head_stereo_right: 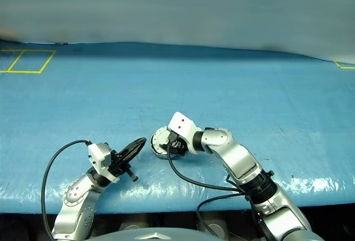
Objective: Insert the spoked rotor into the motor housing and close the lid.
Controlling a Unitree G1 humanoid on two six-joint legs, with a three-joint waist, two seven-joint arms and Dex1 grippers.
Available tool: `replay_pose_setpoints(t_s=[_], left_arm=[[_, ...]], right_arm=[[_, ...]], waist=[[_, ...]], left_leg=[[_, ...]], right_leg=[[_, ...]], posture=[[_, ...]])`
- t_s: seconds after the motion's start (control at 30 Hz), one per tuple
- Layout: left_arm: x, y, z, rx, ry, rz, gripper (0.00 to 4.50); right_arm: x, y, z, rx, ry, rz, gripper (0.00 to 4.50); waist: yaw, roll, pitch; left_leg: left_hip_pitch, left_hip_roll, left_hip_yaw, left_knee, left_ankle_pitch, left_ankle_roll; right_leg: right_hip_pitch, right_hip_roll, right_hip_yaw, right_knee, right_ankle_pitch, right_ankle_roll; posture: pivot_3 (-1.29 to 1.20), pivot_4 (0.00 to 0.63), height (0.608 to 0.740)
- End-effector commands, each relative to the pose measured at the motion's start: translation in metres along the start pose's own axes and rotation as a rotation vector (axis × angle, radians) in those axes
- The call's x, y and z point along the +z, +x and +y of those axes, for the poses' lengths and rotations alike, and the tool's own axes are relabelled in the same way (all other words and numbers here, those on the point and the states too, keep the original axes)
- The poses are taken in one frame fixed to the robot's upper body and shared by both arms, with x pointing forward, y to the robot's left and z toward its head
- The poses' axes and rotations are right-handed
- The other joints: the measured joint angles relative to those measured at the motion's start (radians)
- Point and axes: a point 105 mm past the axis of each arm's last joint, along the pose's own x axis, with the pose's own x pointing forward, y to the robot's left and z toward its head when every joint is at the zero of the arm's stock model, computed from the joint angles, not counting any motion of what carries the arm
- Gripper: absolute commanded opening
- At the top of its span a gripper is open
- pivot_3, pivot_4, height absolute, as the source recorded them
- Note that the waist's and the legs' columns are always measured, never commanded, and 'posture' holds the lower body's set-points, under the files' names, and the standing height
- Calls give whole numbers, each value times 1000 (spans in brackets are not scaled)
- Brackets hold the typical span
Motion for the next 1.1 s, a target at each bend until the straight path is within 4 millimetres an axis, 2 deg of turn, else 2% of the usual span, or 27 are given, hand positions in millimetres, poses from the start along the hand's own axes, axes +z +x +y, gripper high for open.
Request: replay_pose_setpoints(t_s=[0.03, 0.23, 0.4, 0.6, 1.1], left_arm=[[5, 0, -1, -1, 1, -24, 0], [4, -2, -1, 7, 0, -19, 0], [4, -2, -1, 8, -4, -16, 0], [4, -1, 0, 4, -3, -14, 0], [2, 0, 1, 9, 1, -5, 0]], right_arm=[[7, 1, -5, -13, -25, -18, 3024], [6, 6, 3, -16, 117, -46, 3024], [5, 8, 16, 11, 123, -52, 3024], [-5, 10, 13, -23, 128, -32, 3024], [-14, 15, 8, -96, 65, -13, 3024]], waist=[[-1, 0, 0], [-1, 0, 0], [-1, 0, 0], [-2, 0, 0], [-5, 0, 0]], left_leg=[[0, 0, 0, 0, 0, 0], [0, 0, 0, 0, 0, 0], [0, 1, 0, 0, 0, 0], [0, 0, 0, -1, -1, 0], [2, 2, 1, -1, 0, 0]], right_leg=[[0, 0, 0, 0, 0, 0], [0, 0, 0, 0, 0, 0], [0, 0, 0, 0, 0, 0], [0, 0, 0, -1, -1, -1], [-1, 0, 0, -2, 0, -2]], posture=[[0, 150, 740], [0, 150, 740], [0, 150, 740], [0, 150, 740], [0, 150, 740]])
